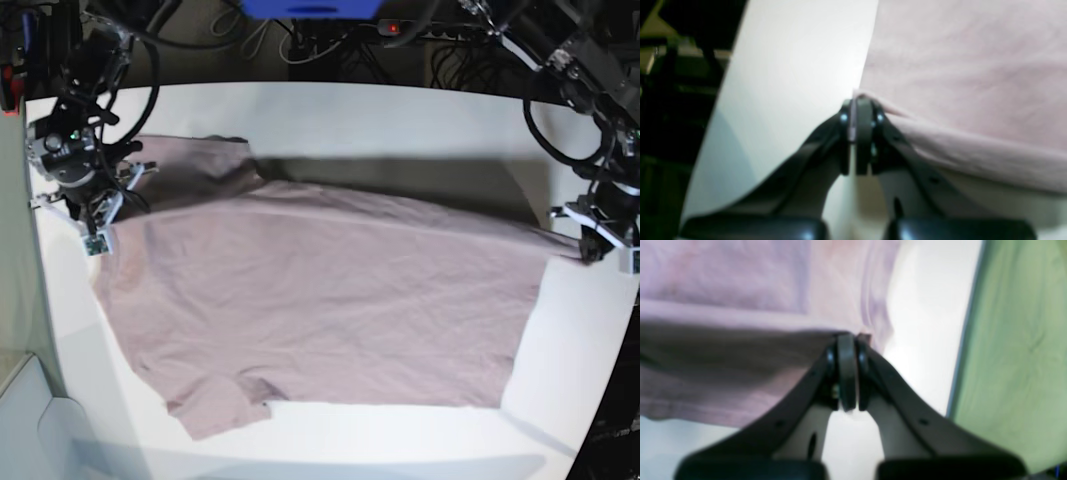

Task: Layout the t-shirt on the table in an organized manner, then fold the t-shirt properly
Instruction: 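Pull the grasped shirt corners with both grippers away from the collar, then hold the shirt corners with both grippers and adjust the grip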

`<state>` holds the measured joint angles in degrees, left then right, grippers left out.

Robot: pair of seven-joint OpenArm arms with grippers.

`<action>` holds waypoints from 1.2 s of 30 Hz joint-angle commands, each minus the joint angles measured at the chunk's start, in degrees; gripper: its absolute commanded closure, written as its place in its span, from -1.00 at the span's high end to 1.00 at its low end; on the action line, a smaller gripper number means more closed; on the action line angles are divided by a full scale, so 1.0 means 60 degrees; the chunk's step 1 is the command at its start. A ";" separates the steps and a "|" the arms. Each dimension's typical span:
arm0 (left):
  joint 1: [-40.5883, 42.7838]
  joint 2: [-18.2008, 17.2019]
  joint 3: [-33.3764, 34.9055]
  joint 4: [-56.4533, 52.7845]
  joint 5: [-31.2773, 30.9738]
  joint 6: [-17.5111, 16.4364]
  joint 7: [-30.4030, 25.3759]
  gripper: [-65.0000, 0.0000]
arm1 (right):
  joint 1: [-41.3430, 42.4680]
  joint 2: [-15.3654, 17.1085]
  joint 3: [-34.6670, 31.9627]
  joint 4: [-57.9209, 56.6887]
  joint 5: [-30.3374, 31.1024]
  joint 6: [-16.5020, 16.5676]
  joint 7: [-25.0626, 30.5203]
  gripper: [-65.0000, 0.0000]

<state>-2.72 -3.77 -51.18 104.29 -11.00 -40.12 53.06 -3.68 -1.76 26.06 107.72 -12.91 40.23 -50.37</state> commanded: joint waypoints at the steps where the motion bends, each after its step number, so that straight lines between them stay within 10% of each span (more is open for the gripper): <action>1: -0.0228 -0.0126 -0.0005 0.0018 -0.0107 0.0020 -0.0235 -0.97 | 0.0123 0.0066 -0.0088 0.0164 0.0078 -0.0038 0.0153 -1.00; 36: -0.1766 -0.0976 -0.0005 -0.3221 -0.0107 0.0020 -0.0367 -0.96 | 0.2013 0.0564 -0.0351 -0.2078 0.0063 -0.0038 0.0197 -1.00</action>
<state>-12.23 -8.58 -51.22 83.99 -10.70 -40.12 52.29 7.11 1.10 23.94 94.28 -12.97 40.23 -50.22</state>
